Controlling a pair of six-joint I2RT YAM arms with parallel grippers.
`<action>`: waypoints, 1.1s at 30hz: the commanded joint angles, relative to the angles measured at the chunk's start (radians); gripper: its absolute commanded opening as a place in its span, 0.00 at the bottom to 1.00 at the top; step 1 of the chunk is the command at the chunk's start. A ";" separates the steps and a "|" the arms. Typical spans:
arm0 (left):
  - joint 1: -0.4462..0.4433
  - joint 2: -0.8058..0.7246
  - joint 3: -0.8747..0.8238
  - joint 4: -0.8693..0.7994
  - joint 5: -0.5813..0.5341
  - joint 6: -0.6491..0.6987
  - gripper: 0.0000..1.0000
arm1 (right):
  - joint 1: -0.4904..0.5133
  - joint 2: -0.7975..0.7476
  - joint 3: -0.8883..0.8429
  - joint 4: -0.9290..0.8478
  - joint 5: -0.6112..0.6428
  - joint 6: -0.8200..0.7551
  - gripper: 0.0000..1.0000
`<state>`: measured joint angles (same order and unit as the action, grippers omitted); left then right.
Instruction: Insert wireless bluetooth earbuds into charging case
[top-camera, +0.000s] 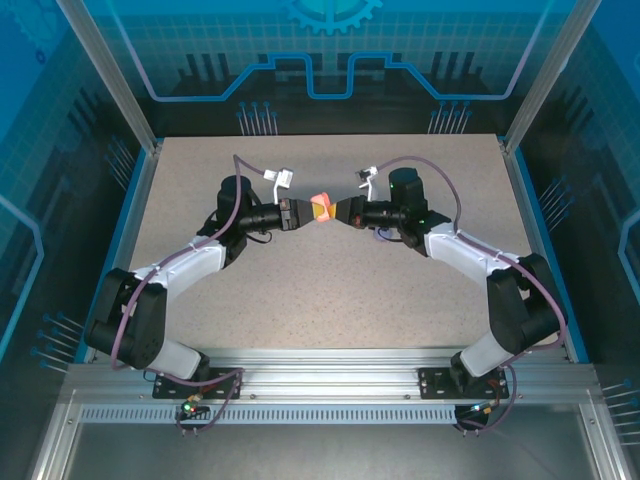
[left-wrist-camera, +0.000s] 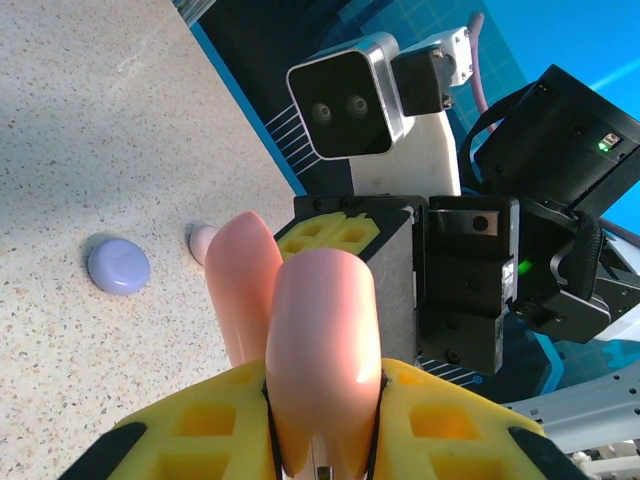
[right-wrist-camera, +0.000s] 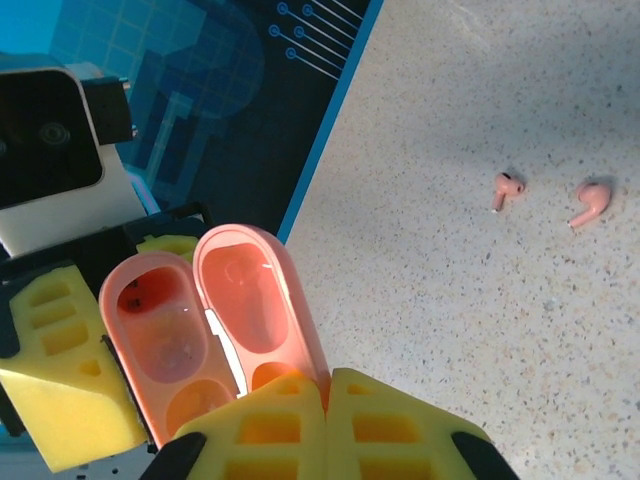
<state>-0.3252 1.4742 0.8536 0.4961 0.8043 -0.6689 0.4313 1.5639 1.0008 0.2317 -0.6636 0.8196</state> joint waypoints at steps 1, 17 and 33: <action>-0.014 -0.023 0.009 0.033 0.015 -0.005 0.00 | 0.007 0.014 0.042 -0.034 -0.003 -0.016 0.00; 0.064 -0.094 0.191 -0.434 -0.080 0.281 0.99 | -0.006 0.066 0.392 -0.689 0.297 -0.556 0.00; 0.100 0.194 0.671 -1.151 0.188 0.727 0.90 | -0.014 0.166 0.618 -0.981 0.295 -0.958 0.00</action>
<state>-0.2253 1.6245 1.4742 -0.5110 0.8913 -0.0235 0.4244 1.7016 1.5627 -0.6518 -0.3103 -0.0387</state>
